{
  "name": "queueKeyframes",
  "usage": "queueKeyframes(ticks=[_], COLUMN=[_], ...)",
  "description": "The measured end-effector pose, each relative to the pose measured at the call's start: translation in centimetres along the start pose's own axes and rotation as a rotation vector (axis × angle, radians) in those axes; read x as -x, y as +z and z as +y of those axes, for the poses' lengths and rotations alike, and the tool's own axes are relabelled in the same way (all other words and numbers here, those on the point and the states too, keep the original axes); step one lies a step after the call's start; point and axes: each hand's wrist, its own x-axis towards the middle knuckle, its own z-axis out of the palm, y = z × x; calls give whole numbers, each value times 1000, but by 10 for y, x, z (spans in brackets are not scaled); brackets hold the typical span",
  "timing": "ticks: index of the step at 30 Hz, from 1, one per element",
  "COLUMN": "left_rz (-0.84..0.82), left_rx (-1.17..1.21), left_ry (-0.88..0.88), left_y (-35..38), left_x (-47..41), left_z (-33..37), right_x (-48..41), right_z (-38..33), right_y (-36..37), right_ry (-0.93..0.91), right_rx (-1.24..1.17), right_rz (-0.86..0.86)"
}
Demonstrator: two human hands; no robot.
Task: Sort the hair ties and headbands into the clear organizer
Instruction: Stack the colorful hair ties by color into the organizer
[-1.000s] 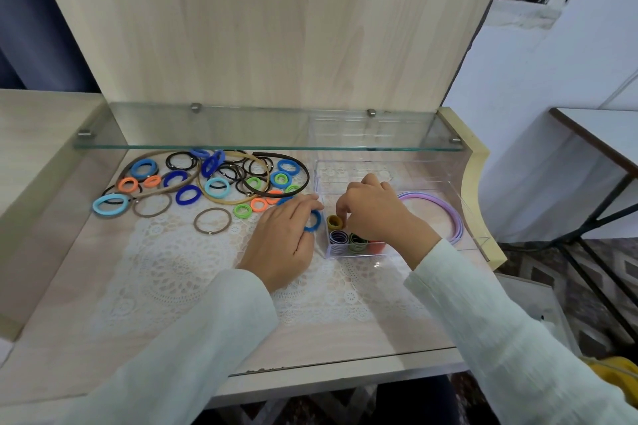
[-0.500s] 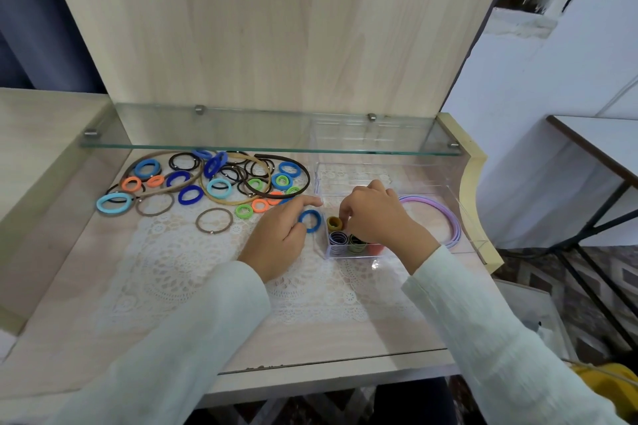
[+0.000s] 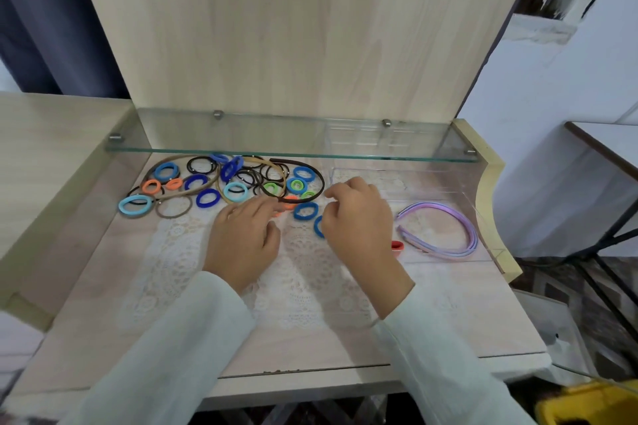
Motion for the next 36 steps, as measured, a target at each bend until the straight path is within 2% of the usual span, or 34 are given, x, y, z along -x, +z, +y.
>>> queueKeyframes(ticks=[5,9,15,20,23,32,36], left_rz=[-7,-41,-50,-32,-17,2,24], left_rx=[-150,-178,-163,-93,-32,99,80], left_ry=[-6,-32,25,123,122,239,140], left_y=[-6,-9,-17,-20,-18,-15,-15], left_x=[8,12,15,18,18,19,19], left_z=[-10,-18,-27,-37,-40,-42,-42], right_x=[15,20,12,8,2,-14,-16], right_z=[-28,-37,-30,-31,-30,-24,-24], right_y=[44,77,102,102,103,105,104], right_ry=[-120,-50,29,40,28,79,92], right_rx=[13,132,272,224,159,72,91], right_rz=[-6,-30,79,91,120,51,17])
